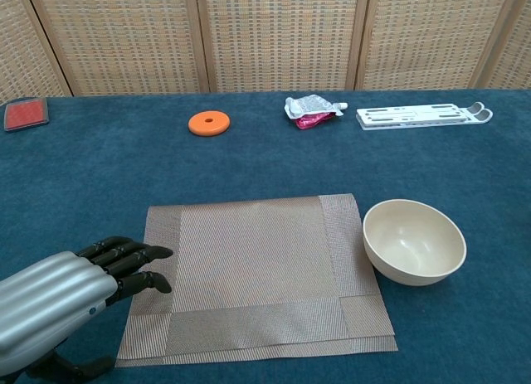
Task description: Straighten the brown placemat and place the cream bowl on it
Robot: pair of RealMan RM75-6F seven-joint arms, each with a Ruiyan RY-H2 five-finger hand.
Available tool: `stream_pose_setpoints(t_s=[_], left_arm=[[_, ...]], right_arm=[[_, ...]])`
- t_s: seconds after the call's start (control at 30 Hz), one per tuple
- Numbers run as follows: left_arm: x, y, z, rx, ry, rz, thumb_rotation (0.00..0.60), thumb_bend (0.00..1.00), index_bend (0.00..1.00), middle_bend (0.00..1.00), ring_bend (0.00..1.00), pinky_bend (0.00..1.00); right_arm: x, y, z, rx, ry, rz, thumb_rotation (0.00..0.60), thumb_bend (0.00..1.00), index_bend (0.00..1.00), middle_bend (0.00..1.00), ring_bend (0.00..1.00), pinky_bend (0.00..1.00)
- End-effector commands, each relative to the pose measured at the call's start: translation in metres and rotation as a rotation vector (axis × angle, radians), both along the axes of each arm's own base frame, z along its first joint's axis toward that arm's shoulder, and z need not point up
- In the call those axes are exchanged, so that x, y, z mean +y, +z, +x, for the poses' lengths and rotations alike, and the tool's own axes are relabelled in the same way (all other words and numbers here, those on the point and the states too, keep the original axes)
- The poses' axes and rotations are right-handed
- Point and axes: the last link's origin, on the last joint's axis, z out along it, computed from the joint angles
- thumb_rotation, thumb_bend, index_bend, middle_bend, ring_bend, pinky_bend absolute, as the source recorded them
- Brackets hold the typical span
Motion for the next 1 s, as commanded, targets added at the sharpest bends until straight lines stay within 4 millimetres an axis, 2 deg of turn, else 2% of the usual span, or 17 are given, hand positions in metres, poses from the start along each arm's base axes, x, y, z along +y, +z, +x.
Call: stream_pose_setpoints(t_s=[0.03,1.0], left_arm=[[0.0,-0.001,0.001,-0.003,0.002,-0.001,0.6,0.28,0.2,0.0,0.0,0.0],[0.007,-0.013,0.006,-0.007,-0.011,0.029,0.6,0.3,0.25,0.0,0.0,0.0]], right_arm=[[0.0,0.001,0.0,-0.002,-0.001,-0.001,0.6,0.14,0.04,0.0,0.0,0.0],[0.0,0.0,-0.001,-0.004,-0.009,0.007,0.6,0.14,0.03,0.0,0.0,0.0]])
